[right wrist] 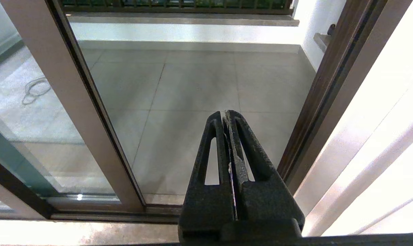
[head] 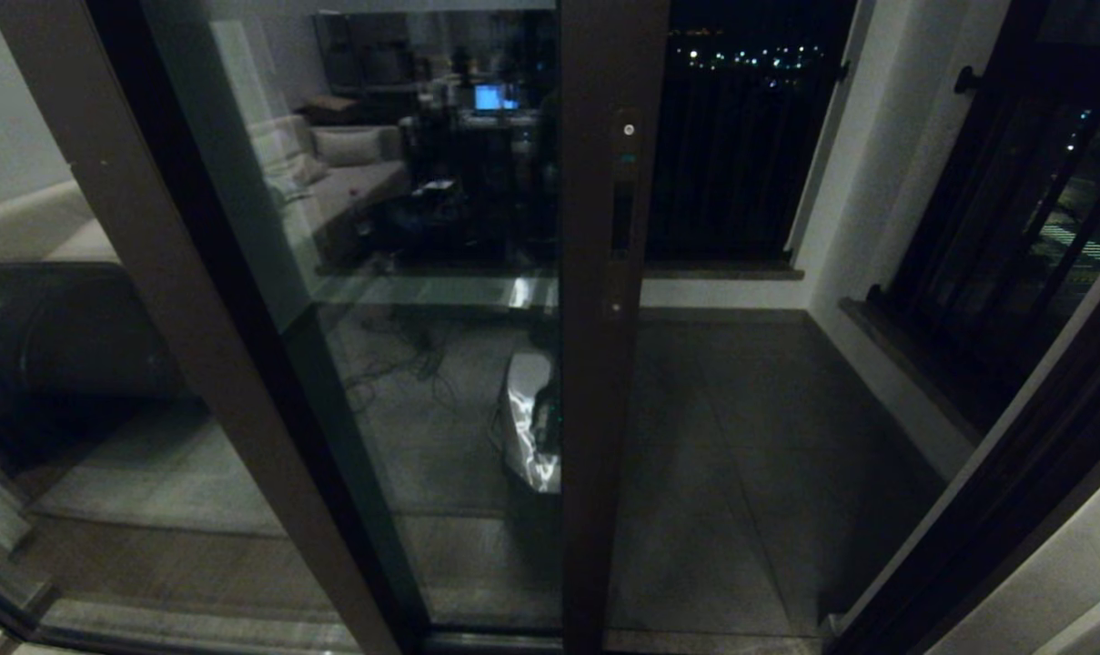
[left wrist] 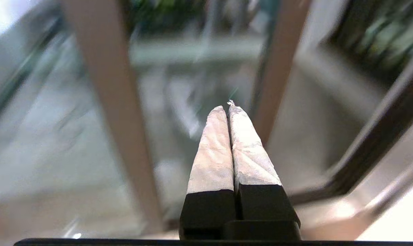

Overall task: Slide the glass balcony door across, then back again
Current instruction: Close the slid door

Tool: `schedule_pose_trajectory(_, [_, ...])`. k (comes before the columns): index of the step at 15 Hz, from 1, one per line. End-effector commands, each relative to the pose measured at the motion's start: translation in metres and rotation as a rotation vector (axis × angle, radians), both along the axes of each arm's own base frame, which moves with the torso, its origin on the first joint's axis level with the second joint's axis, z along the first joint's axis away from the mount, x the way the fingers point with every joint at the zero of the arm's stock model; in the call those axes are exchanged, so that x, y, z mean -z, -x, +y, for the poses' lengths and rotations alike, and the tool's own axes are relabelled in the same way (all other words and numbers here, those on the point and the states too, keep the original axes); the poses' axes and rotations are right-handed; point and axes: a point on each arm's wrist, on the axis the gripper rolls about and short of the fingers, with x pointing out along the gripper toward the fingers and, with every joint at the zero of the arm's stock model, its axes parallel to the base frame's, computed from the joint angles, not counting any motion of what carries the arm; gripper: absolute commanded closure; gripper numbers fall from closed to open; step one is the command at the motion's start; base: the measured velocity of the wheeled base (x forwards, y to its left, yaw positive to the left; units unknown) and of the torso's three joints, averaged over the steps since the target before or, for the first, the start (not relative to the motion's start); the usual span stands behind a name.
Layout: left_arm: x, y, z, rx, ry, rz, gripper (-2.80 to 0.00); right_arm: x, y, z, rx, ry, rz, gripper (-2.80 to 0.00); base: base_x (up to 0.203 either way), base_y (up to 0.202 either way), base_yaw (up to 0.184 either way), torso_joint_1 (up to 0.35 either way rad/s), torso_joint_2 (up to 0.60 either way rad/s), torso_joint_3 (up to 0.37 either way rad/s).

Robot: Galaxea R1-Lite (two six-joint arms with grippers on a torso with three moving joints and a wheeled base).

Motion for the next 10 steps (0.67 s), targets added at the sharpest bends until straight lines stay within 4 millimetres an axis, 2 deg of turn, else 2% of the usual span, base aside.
schedule_pose_trajectory(1, [0.054,-0.013,0.003,-0.122,-0.072,0.075,0.0,0.0,0.0,0.0,0.0,0.001,0.001,0.0,0.0,0.0,0.0,0.0,0.0,0.0])
schedule_pose_trajectory(2, [0.075,-0.024,0.004,-0.162,-0.096,0.112,0.0,0.0,0.0,0.0,-0.001,0.001,0.002,0.0,0.0,0.0,0.0,0.0,0.0,0.0])
schedule_pose_trajectory(3, [0.083,-0.03,0.005,-0.202,-0.093,0.07,0.0,0.0,0.0,0.0,-0.001,0.001,0.001,0.0,0.0,0.0,0.0,0.0,0.0,0.0])
schedule_pose_trajectory(5, [0.083,-0.033,0.006,-0.238,-0.069,0.031,0.0,0.0,0.0,0.0,0.0,0.001,0.001,0.0,0.0,0.0,0.0,0.0,0.0,0.0])
schedule_pose_trajectory(8, [0.085,-0.038,0.007,-0.263,-0.065,0.214,0.0,0.0,0.0,0.0,0.0,0.001,0.001,0.0,0.0,0.0,0.0,0.0,0.0,0.0])
schedule_pose_trajectory(10, [0.084,-0.039,0.007,-0.266,-0.068,0.227,0.0,0.0,0.0,0.0,0.0,0.001,0.001,0.0,0.0,0.0,0.0,0.0,0.0,0.0])
